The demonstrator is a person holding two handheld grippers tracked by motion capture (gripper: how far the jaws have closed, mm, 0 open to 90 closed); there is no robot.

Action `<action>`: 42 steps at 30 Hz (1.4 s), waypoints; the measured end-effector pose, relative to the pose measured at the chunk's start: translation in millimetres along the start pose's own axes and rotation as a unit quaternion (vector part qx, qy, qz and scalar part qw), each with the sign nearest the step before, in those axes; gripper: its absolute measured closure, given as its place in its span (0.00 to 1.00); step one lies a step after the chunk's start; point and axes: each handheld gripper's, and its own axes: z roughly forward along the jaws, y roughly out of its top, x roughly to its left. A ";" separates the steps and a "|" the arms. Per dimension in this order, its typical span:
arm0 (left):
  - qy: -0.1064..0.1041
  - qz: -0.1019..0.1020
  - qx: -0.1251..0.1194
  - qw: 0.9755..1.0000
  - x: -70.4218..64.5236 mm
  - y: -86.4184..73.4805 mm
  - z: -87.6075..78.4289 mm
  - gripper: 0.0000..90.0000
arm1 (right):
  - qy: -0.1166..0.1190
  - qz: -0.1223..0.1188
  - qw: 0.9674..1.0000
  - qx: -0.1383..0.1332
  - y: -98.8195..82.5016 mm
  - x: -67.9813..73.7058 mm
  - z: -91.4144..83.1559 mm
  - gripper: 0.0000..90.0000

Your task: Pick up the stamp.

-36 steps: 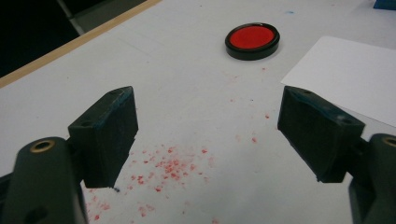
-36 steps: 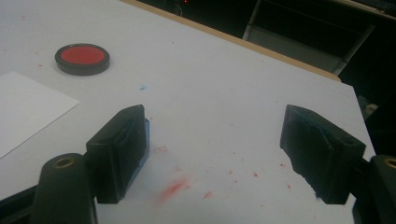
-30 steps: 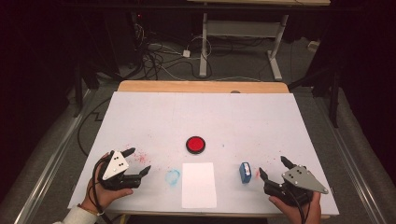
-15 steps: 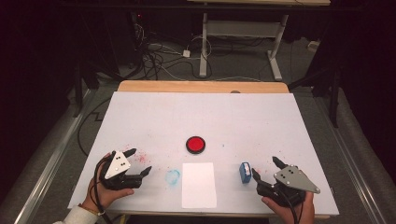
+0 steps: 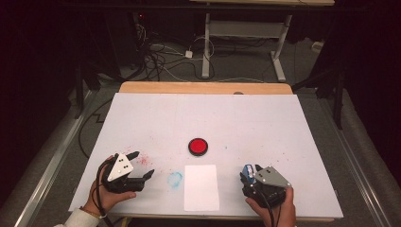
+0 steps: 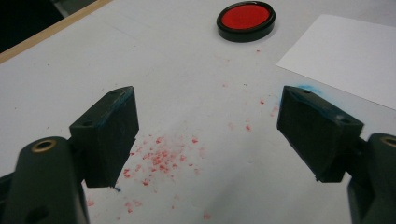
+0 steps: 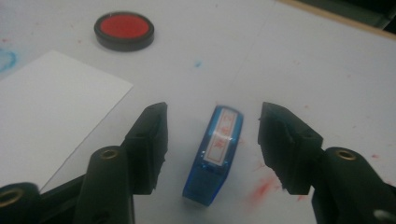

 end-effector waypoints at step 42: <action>-0.014 0.006 0.009 1.000 -2.9 0.5 7.5 0.22 | 0.057 0.013 0.997 -0.046 13.3 -40.1 18.6 0.78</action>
